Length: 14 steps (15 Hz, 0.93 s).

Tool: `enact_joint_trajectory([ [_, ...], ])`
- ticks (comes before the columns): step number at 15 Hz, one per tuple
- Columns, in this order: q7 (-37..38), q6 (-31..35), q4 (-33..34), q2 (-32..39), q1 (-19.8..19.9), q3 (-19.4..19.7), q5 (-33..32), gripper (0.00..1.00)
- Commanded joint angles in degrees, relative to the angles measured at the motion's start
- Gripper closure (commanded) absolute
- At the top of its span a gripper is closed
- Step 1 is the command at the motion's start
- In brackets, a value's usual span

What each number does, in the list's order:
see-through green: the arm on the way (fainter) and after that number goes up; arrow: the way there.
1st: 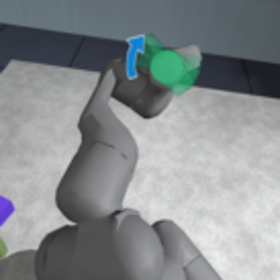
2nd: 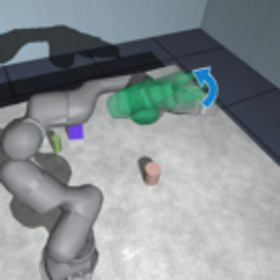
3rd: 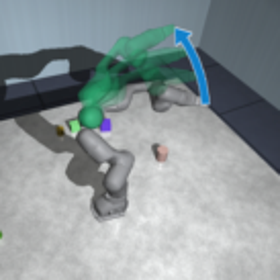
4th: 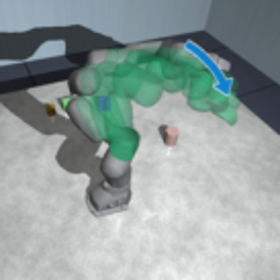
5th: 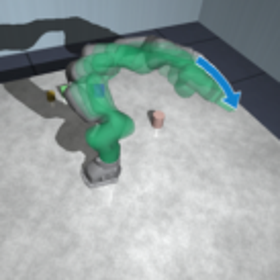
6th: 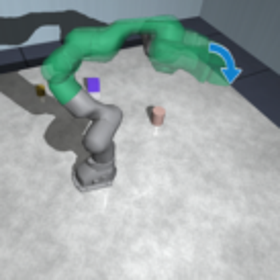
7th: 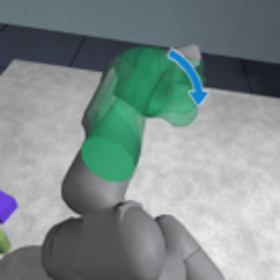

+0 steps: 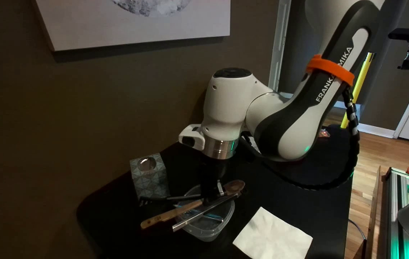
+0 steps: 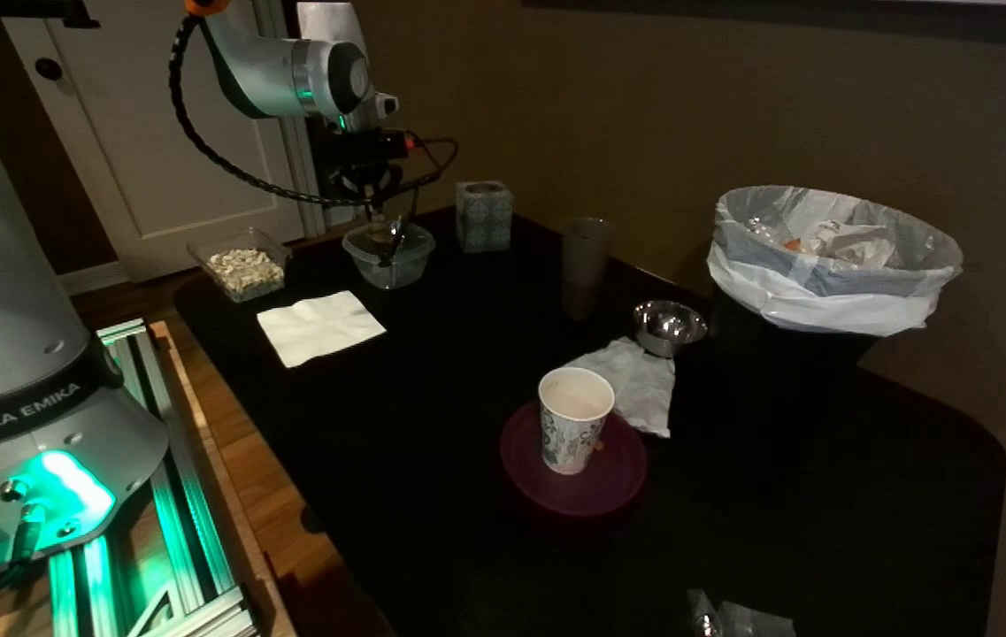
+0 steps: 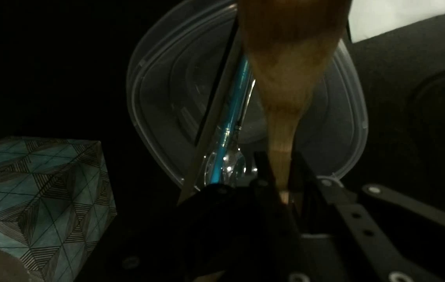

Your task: Put the wooden spoon on the bowl

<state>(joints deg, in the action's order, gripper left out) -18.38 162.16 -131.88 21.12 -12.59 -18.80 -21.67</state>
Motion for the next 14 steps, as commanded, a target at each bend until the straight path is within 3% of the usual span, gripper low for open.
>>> enact_joint_trajectory([
  [1, 1.8, -2.7, 0.3, -1.5, -3.1, 2.9, -0.5, 0.96],
  [14, 9.0, -5.5, 2.8, 0.2, -7.9, 7.6, -3.0, 0.96],
])
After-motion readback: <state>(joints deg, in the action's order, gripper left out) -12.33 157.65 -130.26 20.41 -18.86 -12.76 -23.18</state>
